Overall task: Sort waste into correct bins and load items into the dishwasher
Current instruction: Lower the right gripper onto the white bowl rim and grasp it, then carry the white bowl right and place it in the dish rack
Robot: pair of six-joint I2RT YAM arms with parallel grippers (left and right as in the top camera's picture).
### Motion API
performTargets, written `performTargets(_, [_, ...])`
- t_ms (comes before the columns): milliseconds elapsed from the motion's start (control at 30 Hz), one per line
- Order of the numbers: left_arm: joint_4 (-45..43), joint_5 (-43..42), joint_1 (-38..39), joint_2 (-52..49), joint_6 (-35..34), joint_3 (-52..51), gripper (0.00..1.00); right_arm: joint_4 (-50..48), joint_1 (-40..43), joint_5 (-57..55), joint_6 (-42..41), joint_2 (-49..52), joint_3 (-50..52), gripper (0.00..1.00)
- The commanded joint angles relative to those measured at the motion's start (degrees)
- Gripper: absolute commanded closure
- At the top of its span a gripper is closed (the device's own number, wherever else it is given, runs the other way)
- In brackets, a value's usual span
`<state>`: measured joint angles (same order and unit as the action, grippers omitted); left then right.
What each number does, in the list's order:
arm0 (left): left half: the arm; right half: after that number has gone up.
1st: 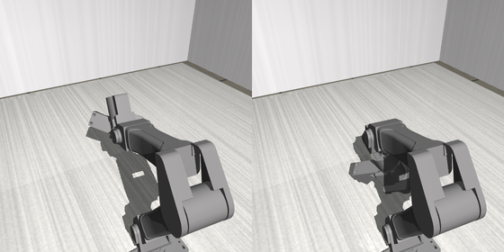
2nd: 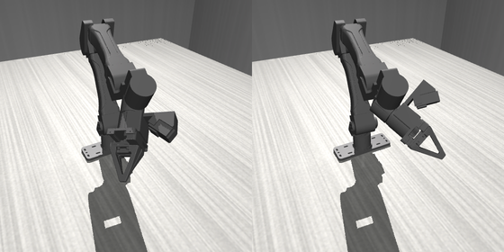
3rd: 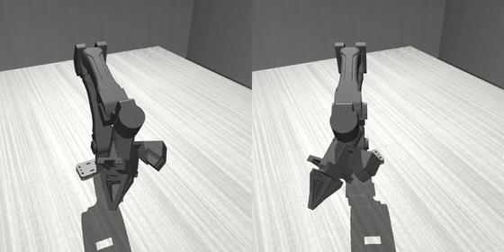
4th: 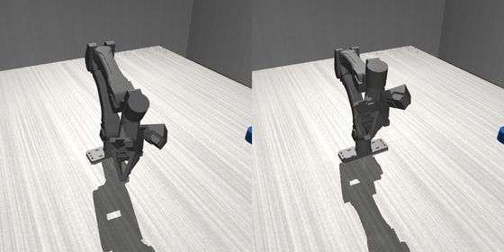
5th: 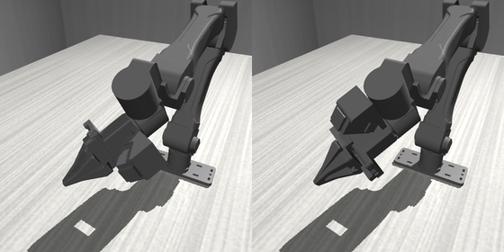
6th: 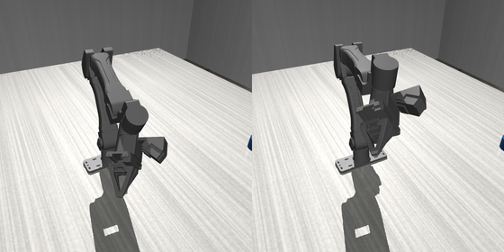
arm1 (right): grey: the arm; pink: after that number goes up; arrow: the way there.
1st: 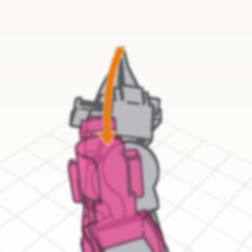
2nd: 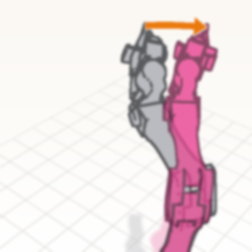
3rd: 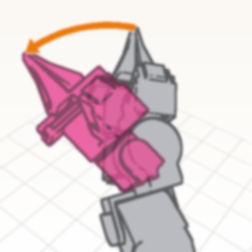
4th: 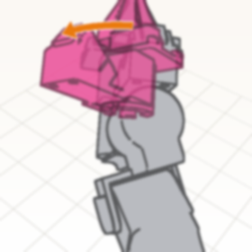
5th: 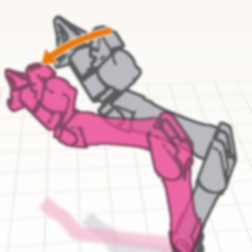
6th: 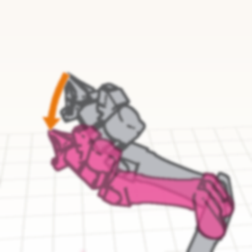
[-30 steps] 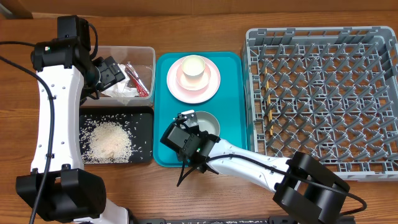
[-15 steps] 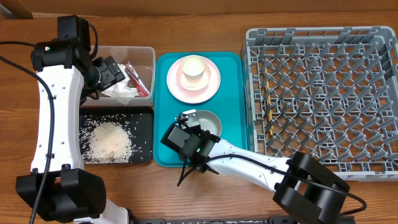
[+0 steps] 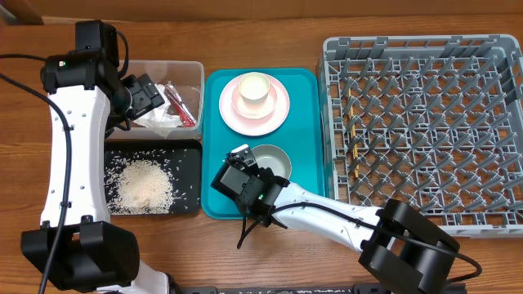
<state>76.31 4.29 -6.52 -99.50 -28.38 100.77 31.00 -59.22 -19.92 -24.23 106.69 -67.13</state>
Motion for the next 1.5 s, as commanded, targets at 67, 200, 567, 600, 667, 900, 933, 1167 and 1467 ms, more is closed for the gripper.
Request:
performTargets(67, [0.0, 0.2, -0.2, 0.2, 0.1, 1.3, 0.0, -0.8, 0.5, -0.5, 5.2, 0.2, -1.2, 0.65])
performTargets(200, [0.0, 0.2, -0.2, 0.2, 0.1, 1.3, 0.0, -1.5, 0.5, 2.5, 5.2, 0.2, -1.2, 0.73])
performTargets(567, [0.0, 0.2, -0.2, 0.2, 0.1, 1.3, 0.0, 2.0, 0.5, 2.9, 5.2, 0.2, -1.2, 0.75])
performTargets(600, [0.0, 0.2, -0.2, 0.2, 0.1, 1.3, 0.0, 2.3, 0.5, 2.9, 5.2, 0.2, -1.2, 0.75])
performTargets(667, [0.0, 0.2, -0.2, 0.2, 0.1, 1.3, 0.0, 2.4, 0.5, 2.9, 5.2, 0.2, -1.2, 0.76])
performTargets(900, [0.0, 0.2, -0.2, 0.2, 0.1, 1.3, 0.0, 2.6, 0.5, 2.9, 5.2, 0.2, -1.2, 0.75])
performTargets(933, [0.0, 0.2, -0.2, 0.2, 0.1, 1.3, 0.0, 2.6, 0.5, 2.9, 5.2, 0.2, -1.2, 0.75])
performTargets(1167, [0.0, 0.2, -0.2, 0.2, 0.1, 1.3, 0.0, 2.6, 0.5, 2.9, 5.2, 0.1, -1.3, 0.9])
performTargets(1467, [0.0, 0.2, -0.2, 0.2, 0.1, 1.3, 0.0, 8.7, 0.7, 4.6, 6.1, -2.5, -6.9, 0.96])
